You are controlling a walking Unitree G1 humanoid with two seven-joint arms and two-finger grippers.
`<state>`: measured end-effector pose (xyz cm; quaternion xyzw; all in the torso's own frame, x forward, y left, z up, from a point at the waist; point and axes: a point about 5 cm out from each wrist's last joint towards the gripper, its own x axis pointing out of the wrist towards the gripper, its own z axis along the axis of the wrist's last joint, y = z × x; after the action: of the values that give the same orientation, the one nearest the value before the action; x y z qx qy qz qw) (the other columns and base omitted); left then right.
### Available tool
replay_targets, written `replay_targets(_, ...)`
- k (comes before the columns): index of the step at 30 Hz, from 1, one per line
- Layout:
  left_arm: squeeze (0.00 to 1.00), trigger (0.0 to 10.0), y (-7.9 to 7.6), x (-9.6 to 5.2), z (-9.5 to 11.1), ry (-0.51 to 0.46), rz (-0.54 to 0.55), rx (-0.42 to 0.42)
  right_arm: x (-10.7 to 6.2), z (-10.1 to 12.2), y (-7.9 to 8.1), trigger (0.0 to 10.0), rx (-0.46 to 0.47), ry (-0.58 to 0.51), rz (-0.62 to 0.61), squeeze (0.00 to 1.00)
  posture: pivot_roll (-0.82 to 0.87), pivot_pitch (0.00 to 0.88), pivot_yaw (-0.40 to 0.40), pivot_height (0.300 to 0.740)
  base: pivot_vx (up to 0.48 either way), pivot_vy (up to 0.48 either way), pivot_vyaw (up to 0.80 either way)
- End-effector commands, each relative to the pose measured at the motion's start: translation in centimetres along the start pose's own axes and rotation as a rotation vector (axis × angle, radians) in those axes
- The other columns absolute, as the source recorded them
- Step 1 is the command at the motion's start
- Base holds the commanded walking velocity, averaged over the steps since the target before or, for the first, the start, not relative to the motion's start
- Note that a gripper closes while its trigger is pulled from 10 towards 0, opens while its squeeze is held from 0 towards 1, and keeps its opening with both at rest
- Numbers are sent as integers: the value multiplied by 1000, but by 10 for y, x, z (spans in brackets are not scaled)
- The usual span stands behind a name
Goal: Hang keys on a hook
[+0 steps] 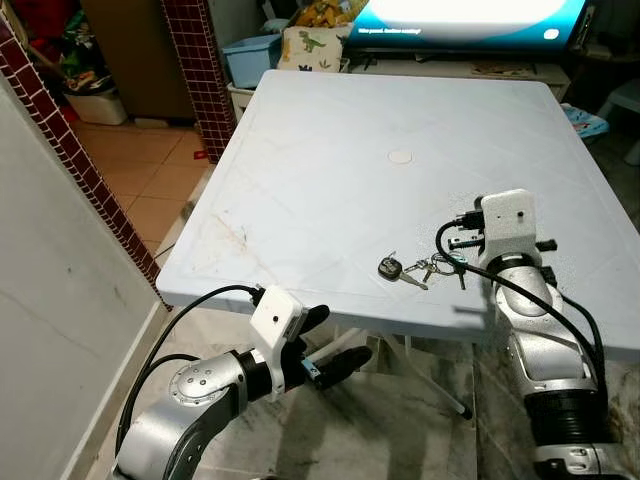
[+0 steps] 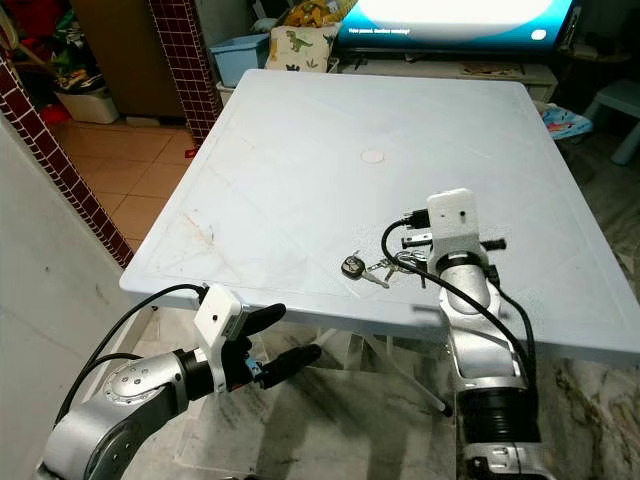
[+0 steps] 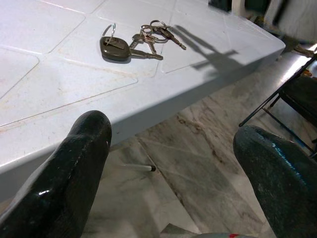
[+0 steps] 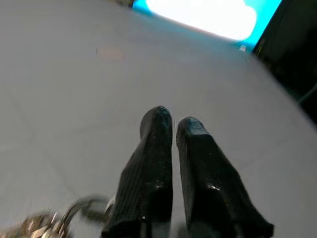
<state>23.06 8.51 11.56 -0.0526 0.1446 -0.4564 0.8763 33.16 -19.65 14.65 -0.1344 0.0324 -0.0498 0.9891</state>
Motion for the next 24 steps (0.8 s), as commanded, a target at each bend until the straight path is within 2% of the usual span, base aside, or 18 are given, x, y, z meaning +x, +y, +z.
replay_targets(1,0,10000,2,0,0,7,9,11,-2,-4,0,10000,36,36,-7,1000,-22,104,43,740,0,0,0)
replay_targets(4,0,10000,2,-1,0,9,8,10,-3,-12,6,10000,65,96,8,1000,-22,105,45,740,0,0,0)
replay_targets(12,0,10000,2,-1,0,11,9,11,-7,-17,13,10000,77,149,18,1000,-21,106,43,740,0,0,0)
replay_targets(17,0,10000,2,-1,0,12,8,10,-13,-24,19,10000,116,208,23,1000,-20,108,42,740,0,0,0)
replay_targets(24,0,10000,2,0,-1,12,6,8,-18,-29,22,10000,139,238,10,1000,-23,109,43,740,0,0,0)
